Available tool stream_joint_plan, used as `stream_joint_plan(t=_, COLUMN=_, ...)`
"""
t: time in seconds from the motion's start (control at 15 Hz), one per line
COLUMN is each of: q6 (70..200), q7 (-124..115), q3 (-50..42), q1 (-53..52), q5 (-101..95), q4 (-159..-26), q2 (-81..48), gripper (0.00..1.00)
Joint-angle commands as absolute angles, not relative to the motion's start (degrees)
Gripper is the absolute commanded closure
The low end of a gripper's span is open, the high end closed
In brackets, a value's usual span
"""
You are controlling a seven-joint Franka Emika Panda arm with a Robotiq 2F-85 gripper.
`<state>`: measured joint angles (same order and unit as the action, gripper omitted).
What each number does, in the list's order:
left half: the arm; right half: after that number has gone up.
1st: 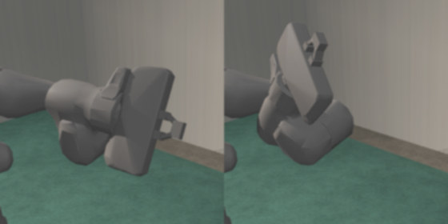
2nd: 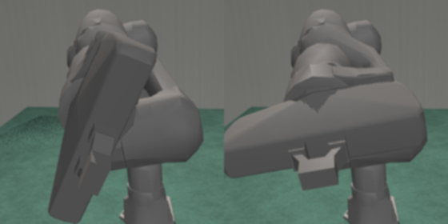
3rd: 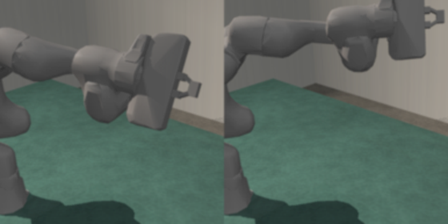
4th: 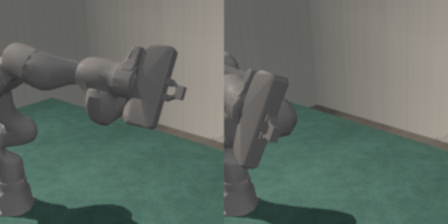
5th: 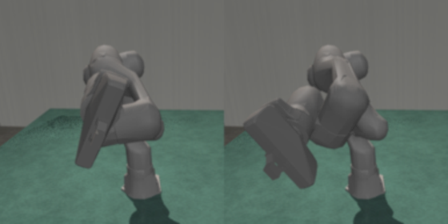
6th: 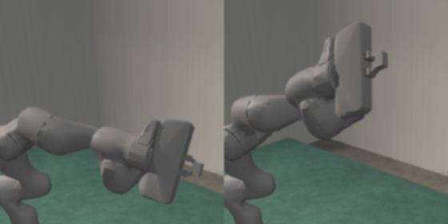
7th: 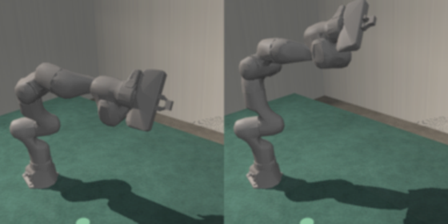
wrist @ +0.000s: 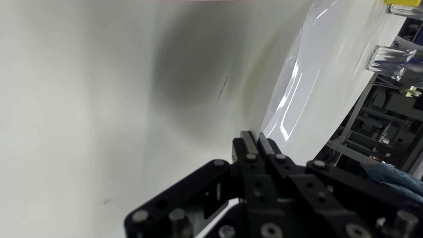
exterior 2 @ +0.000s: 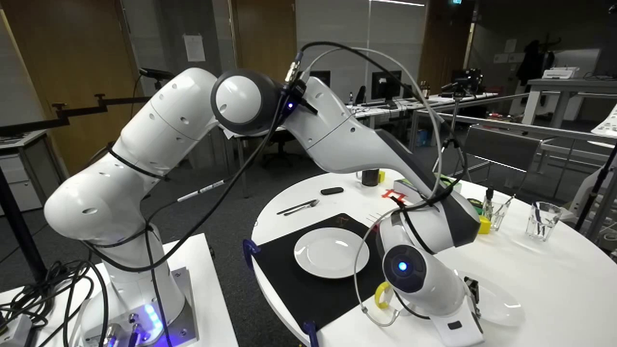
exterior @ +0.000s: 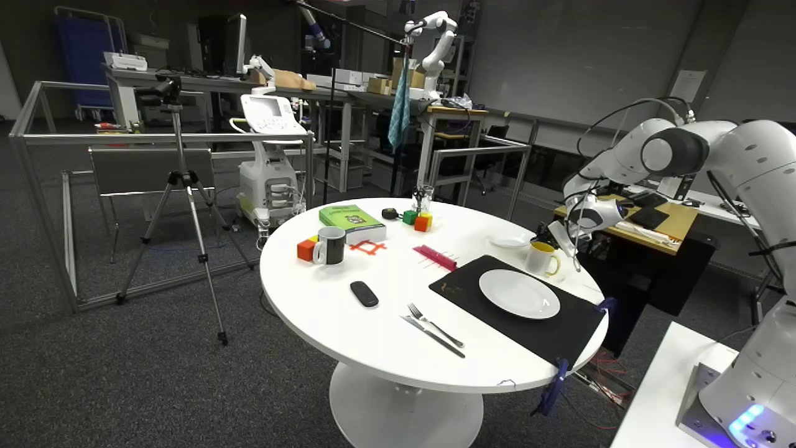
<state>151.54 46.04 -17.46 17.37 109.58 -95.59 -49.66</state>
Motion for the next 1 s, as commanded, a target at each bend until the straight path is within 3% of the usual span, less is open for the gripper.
stream_joint_plan(t=0.0, q6=151.75, q7=46.90, q3=-18.04, q1=17.39, q5=110.69, q4=-93.25, q2=-50.71, gripper=0.98)
stream_joint_plan(t=0.07, q6=152.03, q7=46.89, q3=-18.12, q1=17.32, q5=110.65, q4=-92.99, q2=-50.95, gripper=0.88)
stream_joint_plan(t=0.13, q6=151.99, q7=46.59, q3=-18.12, q1=17.35, q5=110.38, q4=-92.84, q2=-51.09, gripper=0.69)
stream_joint_plan(t=0.6, q6=151.92, q7=45.71, q3=-18.21, q1=17.36, q5=109.50, q4=-93.36, q2=-50.72, gripper=0.16)
stream_joint_plan(t=0.73, q6=151.75, q7=45.14, q3=-18.37, q1=17.32, q5=108.54, q4=-94.26, q2=-49.98, gripper=0.03)
stream_joint_plan(t=0.93, q6=151.43, q7=45.38, q3=-18.77, q1=17.45, q5=107.88, q4=-95.85, q2=-48.23, gripper=0.00)
